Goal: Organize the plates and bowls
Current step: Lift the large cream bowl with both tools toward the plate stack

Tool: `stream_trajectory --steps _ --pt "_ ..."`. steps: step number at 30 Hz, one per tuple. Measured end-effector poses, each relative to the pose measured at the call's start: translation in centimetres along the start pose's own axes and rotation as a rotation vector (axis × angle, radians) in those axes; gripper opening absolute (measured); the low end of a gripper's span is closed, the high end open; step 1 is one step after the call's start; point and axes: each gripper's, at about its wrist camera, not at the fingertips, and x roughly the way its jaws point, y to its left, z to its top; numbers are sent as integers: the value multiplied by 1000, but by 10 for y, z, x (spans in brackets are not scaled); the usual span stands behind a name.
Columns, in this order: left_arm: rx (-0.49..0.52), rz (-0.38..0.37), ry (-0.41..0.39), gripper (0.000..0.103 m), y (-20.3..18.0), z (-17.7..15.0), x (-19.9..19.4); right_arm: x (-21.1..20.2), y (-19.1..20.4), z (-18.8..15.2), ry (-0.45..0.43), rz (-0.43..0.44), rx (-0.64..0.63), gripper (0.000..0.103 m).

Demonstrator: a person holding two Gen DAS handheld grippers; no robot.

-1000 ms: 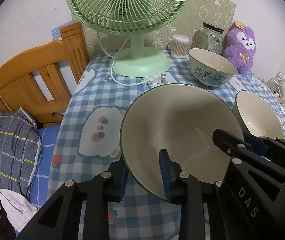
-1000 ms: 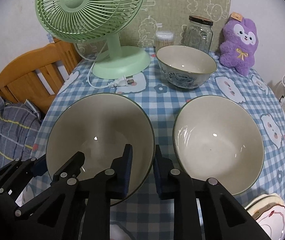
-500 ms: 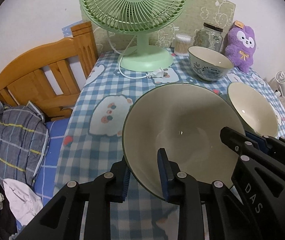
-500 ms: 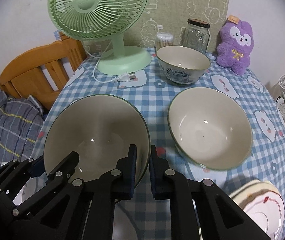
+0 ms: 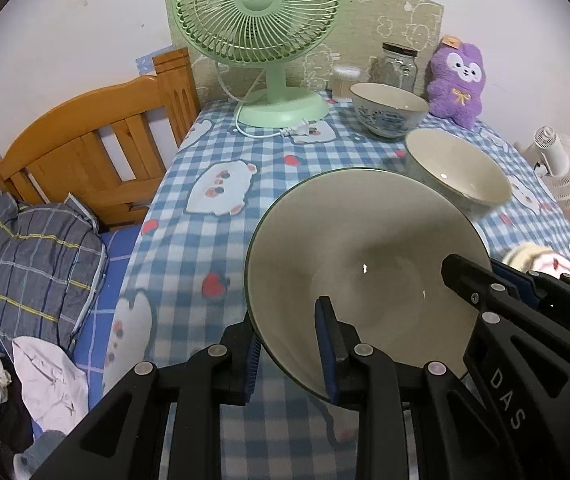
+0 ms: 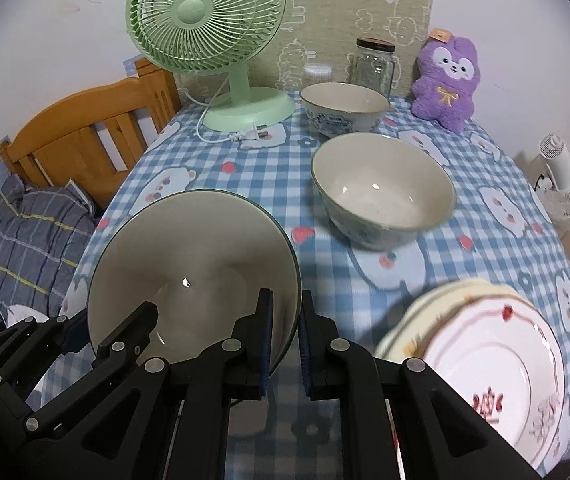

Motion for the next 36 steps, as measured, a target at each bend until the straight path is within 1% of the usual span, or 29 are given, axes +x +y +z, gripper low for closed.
stream_trajectory --steps 7,20,27,33,36 --pt "5 0 -8 24 -7 -20 -15 -16 -2 -20 -4 -5 -3 15" --pt "4 -13 15 25 -19 -42 -22 -26 -14 -45 27 6 3 15" --pt "20 1 12 25 -24 -48 -23 -24 -17 -50 35 12 1 15" --pt "6 -4 14 25 -24 -48 -22 -23 -20 -50 29 25 17 15" --pt "17 -1 15 26 -25 -47 -22 -23 -20 -50 33 27 12 15"
